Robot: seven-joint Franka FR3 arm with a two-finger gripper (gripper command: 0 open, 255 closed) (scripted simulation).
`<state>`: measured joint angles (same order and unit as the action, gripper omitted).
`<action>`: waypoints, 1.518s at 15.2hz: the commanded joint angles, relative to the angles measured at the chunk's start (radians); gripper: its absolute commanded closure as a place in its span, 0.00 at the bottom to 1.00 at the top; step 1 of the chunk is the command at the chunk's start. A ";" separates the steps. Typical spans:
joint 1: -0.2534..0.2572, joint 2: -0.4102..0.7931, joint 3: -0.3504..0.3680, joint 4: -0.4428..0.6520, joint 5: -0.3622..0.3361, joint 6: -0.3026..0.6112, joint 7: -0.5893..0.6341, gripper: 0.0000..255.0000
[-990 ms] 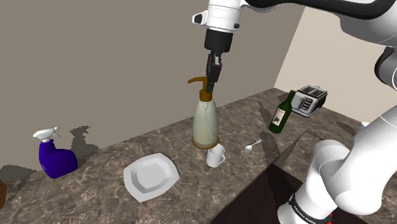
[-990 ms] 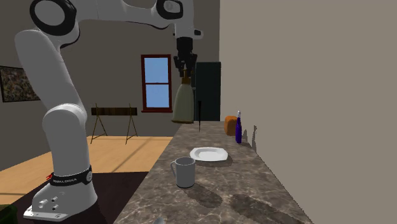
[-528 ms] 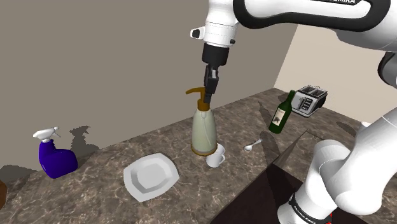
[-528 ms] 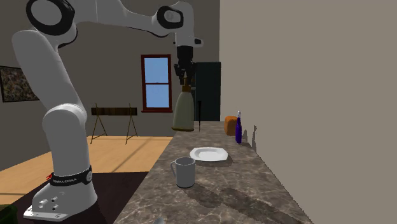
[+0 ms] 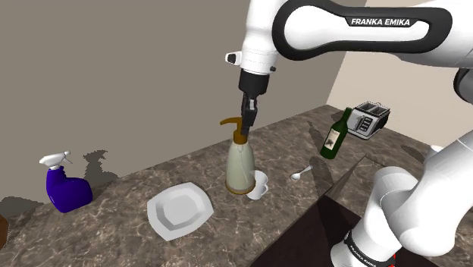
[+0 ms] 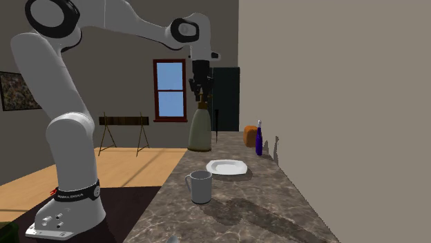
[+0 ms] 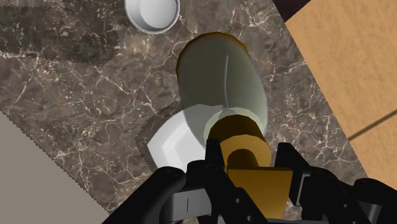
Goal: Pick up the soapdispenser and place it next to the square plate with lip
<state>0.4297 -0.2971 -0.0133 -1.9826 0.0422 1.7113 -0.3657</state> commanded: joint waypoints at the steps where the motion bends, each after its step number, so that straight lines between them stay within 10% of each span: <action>1: 0.000 -0.004 0.000 -0.030 0.000 0.027 -0.001 1.00; 23: 0.001 0.024 0.001 -0.301 0.005 0.325 -0.014 1.00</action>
<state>0.4315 -0.2723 -0.0109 -2.2674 0.0474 2.0205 -0.3764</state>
